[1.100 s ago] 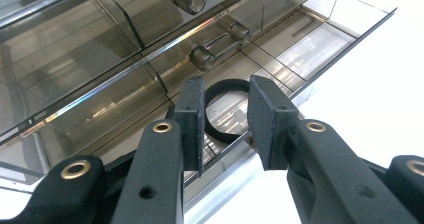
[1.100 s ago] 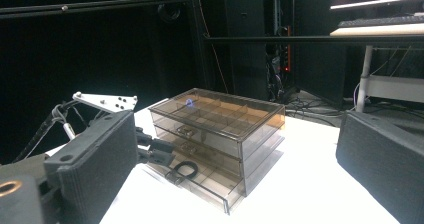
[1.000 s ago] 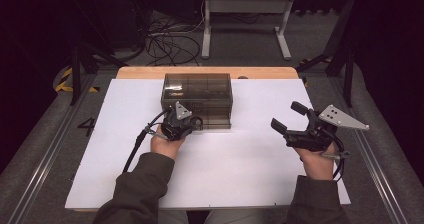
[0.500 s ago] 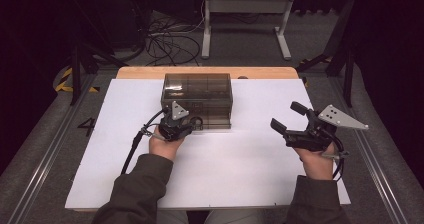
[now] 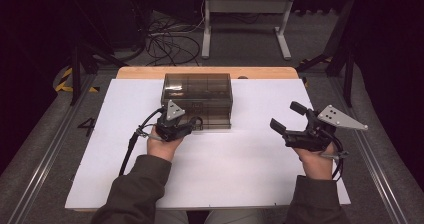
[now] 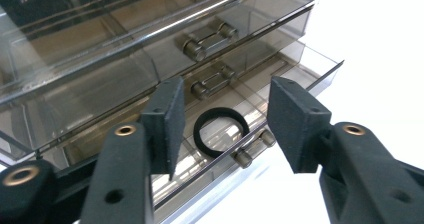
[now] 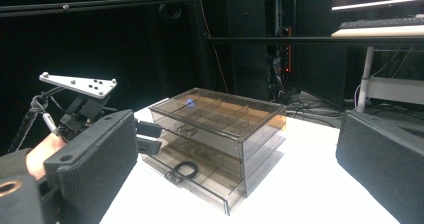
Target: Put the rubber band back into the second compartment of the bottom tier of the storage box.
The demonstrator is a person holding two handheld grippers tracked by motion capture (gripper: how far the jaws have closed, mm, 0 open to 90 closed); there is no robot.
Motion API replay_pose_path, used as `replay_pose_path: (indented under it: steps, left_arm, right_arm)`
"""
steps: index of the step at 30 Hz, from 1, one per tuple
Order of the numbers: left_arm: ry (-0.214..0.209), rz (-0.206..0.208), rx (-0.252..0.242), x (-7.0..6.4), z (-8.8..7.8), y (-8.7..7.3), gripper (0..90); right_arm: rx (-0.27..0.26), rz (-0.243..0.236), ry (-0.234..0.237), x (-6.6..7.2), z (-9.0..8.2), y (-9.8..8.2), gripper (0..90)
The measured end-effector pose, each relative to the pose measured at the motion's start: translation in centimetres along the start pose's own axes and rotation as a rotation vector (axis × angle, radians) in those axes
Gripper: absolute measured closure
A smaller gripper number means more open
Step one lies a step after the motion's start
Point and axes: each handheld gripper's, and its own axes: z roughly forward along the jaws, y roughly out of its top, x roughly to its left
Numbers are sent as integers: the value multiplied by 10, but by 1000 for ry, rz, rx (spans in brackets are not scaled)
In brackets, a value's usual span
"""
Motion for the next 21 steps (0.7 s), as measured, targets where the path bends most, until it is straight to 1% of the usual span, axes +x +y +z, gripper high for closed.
replay_pose_path:
  steps: [2, 8, 11, 14, 16, 17, 20, 21]
  left_arm:
    - [-11, -4, -4, 0, -3, 1, 442]
    - [-13, 3, -25, 0, -10, 2, 400]
    - [-24, 6, -44, 0, -14, 3, 376]
    - [-25, 8, -65, 0, -19, 1, 353]
    - [-26, 3, -69, 1, -21, 1, 332]
    - [-28, 0, -74, 1, -23, 0, 325]
    - [-22, 0, -83, 2, -25, -1, 303]
    - [-27, -5, -86, 2, -27, -1, 294]
  right_arm:
    - [1, 1, -1, 0, 0, 0, 39]
    - [6, -2, 3, 1, 2, -1, 39]
    - [6, -3, 3, 1, 2, -1, 39]
    - [4, -2, 3, 1, 1, 0, 39]
    - [5, -6, 0, 0, 1, 0, 39]
    - [4, 1, 3, 1, 1, 0, 39]
    - [6, -4, 5, 1, 2, 0, 39]
    - [7, -3, 7, 2, 2, 0, 39]
